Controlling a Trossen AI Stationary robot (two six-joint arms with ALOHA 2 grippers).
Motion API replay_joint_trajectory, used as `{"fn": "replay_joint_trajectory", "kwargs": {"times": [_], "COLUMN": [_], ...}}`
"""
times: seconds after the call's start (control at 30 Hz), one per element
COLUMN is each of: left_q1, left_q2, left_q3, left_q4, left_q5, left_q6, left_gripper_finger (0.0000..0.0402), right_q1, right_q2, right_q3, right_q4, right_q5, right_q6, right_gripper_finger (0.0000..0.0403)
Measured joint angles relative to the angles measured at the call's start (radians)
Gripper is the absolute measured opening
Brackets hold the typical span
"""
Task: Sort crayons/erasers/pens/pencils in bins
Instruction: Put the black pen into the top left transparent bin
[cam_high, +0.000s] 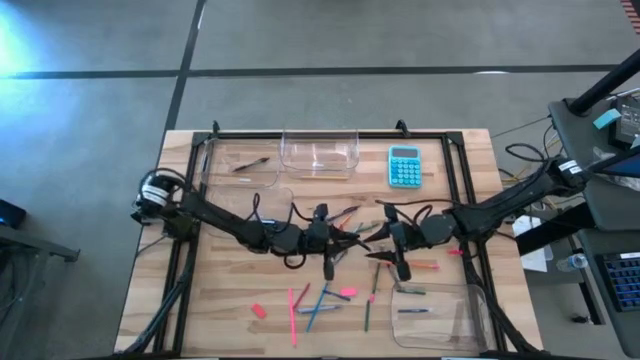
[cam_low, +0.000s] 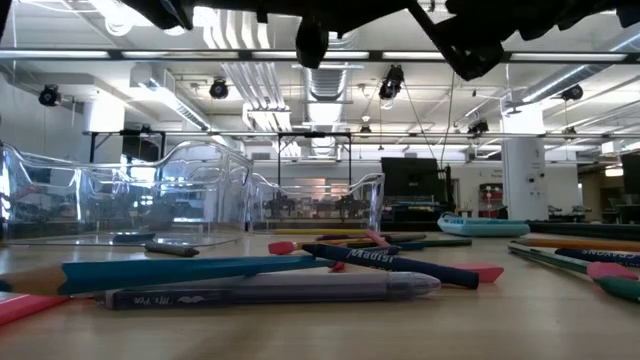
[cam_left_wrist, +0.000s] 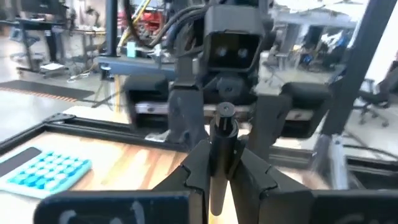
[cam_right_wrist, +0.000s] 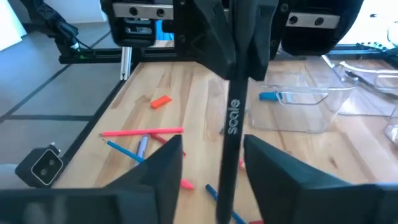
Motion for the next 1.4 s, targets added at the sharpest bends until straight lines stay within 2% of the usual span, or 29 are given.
{"fn": "replay_joint_trajectory", "kwargs": {"times": [0.13, 0.37, 0.57, 0.73, 1.0, 1.4], "left_q1": [0.003, 0.035, 0.112, 0.208, 0.39, 0.525], "left_q2": [-0.067, -0.265, -0.431, -0.52, -0.547, -0.49], "left_q3": [0.002, 0.001, 0.01, 0.027, 0.097, 0.164], "left_q4": [-0.154, -0.537, -0.812, -1.039, -1.392, -1.635], "left_q5": [-0.037, -0.14, -0.158, -0.155, -0.102, -0.094], "left_q6": [0.009, 0.01, 0.004, 0.002, -0.047, -0.051], "left_gripper_finger": [0.0022, 0.0022, 0.0022, 0.0022, 0.0022, 0.0022], "right_q1": [0.0, 0.003, 0.009, 0.009, 0.009, 0.009], "right_q2": [-0.067, -0.153, -0.146, -0.116, -0.105, -0.105], "right_q3": [0.008, -0.003, -0.027, -0.028, -0.028, -0.028], "right_q4": [-0.062, -0.163, -0.186, -0.175, -0.176, -0.182], "right_q5": [0.003, 0.003, 0.006, 0.033, 0.056, 0.056], "right_q6": [-0.005, 0.048, 0.082, 0.101, 0.102, 0.09], "right_gripper_finger": [0.0195, 0.02, 0.0201, 0.0201, 0.0201, 0.0201]}}
